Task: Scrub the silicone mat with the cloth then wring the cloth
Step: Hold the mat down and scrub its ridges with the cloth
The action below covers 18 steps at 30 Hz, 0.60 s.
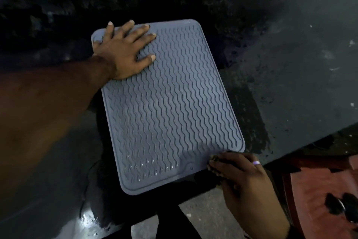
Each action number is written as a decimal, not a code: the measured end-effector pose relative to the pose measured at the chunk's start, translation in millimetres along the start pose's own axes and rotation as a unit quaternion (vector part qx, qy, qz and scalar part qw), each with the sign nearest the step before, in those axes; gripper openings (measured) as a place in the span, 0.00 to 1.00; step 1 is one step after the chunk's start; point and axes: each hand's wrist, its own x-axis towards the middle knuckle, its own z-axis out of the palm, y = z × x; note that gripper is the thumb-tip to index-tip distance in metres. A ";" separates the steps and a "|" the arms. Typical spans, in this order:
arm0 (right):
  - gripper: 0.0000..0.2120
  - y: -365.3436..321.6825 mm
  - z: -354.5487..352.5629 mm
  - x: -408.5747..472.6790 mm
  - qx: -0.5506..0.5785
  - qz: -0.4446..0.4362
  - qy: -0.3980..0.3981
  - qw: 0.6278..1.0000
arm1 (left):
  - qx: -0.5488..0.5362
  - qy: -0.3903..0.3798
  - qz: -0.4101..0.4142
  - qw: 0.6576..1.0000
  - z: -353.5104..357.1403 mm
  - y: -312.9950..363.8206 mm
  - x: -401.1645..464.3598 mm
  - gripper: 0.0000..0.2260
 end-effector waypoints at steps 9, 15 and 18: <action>0.19 -9.1 -43.4 120.4 0.217 -0.009 0.064 0.974 | -0.001 0.013 -0.018 1.000 -9.7 20.4 7.4 0.45; 0.13 -7.4 -30.0 227.3 0.159 -0.003 0.098 0.982 | -0.008 0.049 -0.043 0.998 2.7 37.5 11.7 0.55; 0.13 -6.7 -19.4 274.2 0.075 -0.025 0.105 0.991 | -0.010 0.061 -0.041 0.997 6.8 33.7 12.5 0.51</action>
